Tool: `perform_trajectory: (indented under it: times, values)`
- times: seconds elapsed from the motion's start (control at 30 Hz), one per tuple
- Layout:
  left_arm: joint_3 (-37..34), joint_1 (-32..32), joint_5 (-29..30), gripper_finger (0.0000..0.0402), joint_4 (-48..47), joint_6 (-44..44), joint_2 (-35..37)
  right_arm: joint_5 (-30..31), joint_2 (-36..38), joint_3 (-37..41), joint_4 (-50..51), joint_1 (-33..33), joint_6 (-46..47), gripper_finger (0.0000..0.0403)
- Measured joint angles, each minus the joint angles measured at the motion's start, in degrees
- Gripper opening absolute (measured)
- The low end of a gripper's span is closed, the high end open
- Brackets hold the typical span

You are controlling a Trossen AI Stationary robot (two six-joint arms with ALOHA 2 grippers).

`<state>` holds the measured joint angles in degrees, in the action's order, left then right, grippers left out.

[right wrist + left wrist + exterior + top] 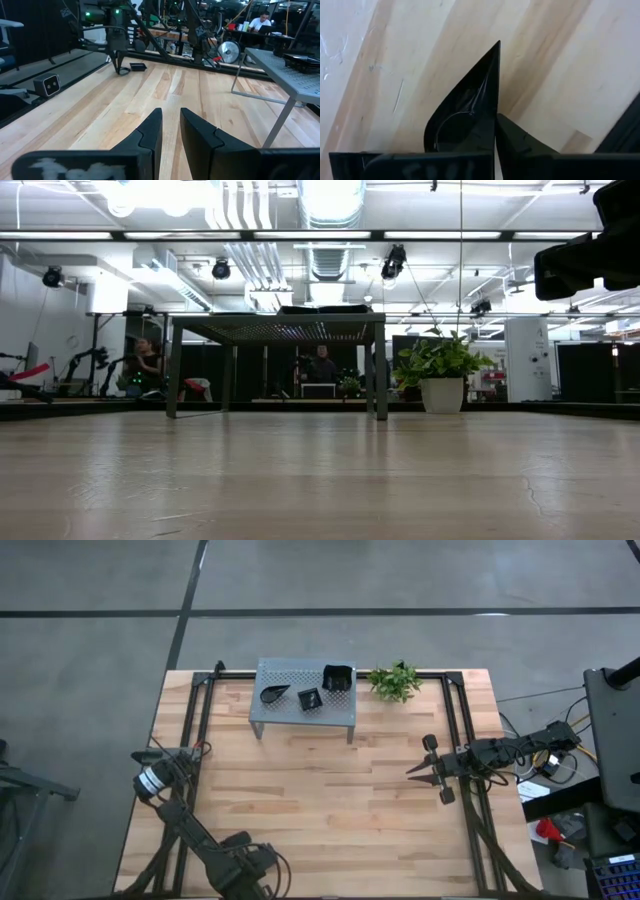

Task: Pick & Place Mini shaped plates
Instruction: Stack the black drop-shaped plate on top of the black drop-shaped plates on the shelf

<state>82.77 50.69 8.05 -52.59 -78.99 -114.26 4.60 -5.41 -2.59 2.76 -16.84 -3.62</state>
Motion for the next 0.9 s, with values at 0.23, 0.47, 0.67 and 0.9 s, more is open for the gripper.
perform_trajectory:
  times: [0.23,0.47,0.67,0.9]
  values:
    - [2.95,-0.79,0.92,0.0001,-2.99,3.39,0.02,0.00,0.02,0.01,-0.01,0.00,0.00,0.0063]
    - [7.17,-2.55,5.69,0.0000,-10.29,7.49,0.11,0.00,0.01,0.00,-0.01,0.00,0.00,0.0063]
    - [7.08,-6.24,9.84,0.0000,-11.31,15.06,0.20,0.00,0.01,0.00,-0.02,-0.01,0.00,0.0063]
    - [7.03,-11.06,11.41,0.0000,-12.33,19.58,1.93,0.00,0.02,0.00,0.00,0.00,0.00,0.0063]
